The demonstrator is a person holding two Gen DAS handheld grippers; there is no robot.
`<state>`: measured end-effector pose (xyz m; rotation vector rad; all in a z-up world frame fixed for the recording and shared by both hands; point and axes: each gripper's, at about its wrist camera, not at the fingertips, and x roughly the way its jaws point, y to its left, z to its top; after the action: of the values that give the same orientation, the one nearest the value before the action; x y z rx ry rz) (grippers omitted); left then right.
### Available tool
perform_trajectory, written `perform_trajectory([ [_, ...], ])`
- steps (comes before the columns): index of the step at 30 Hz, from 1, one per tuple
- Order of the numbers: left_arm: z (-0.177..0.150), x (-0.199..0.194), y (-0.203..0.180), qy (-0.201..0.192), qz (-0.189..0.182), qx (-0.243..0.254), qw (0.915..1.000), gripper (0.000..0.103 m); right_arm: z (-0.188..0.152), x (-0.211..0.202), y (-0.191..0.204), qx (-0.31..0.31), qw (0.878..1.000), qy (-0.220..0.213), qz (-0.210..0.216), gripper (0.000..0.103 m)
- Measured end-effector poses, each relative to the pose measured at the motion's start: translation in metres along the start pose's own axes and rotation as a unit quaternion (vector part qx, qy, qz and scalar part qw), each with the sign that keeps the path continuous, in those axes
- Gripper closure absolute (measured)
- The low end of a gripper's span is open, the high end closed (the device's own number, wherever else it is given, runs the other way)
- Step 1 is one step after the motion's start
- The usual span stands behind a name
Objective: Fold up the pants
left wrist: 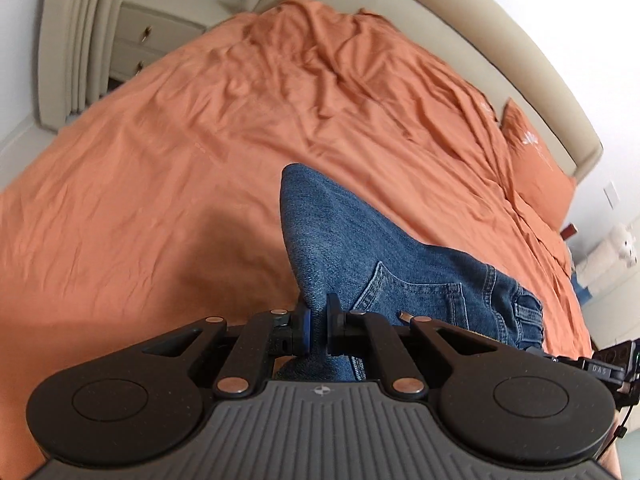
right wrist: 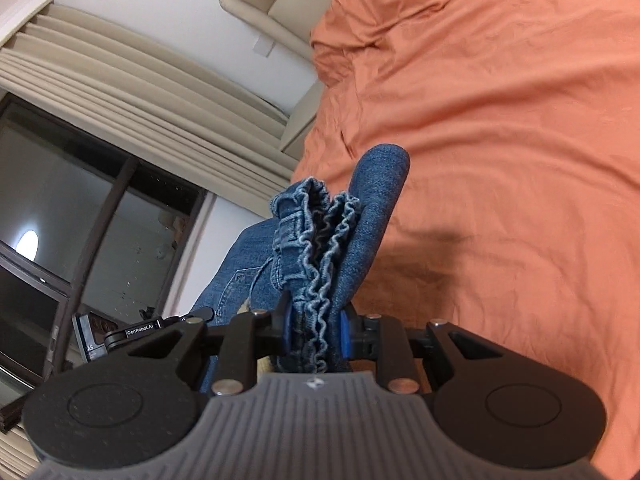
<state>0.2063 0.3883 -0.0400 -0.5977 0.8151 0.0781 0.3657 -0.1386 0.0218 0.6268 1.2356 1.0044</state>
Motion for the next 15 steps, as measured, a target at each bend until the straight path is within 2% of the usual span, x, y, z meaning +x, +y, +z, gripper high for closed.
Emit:
perform_trajectory([
  [4, -0.011, 0.035, 0.032, 0.010, -0.008, -0.023, 0.9997, 0.097, -0.005, 0.020, -0.024, 0.007, 1.000, 0.008, -0.023, 0.085],
  [7, -0.018, 0.064, 0.047, 0.024, -0.002, -0.032, 0.9992, 0.097, -0.012, 0.028, -0.048, 0.016, 0.998, 0.021, -0.049, 0.085],
  [13, -0.032, 0.087, 0.080, 0.040, -0.006, -0.038, 0.9985, 0.095, -0.024, 0.043, -0.095, 0.066, 0.993, 0.040, -0.089, 0.085],
  [15, -0.037, 0.094, 0.080, 0.043, -0.002, -0.031, 0.9986, 0.094, -0.030, 0.048, -0.103, 0.061, 0.992, 0.040, -0.107, 0.086],
])
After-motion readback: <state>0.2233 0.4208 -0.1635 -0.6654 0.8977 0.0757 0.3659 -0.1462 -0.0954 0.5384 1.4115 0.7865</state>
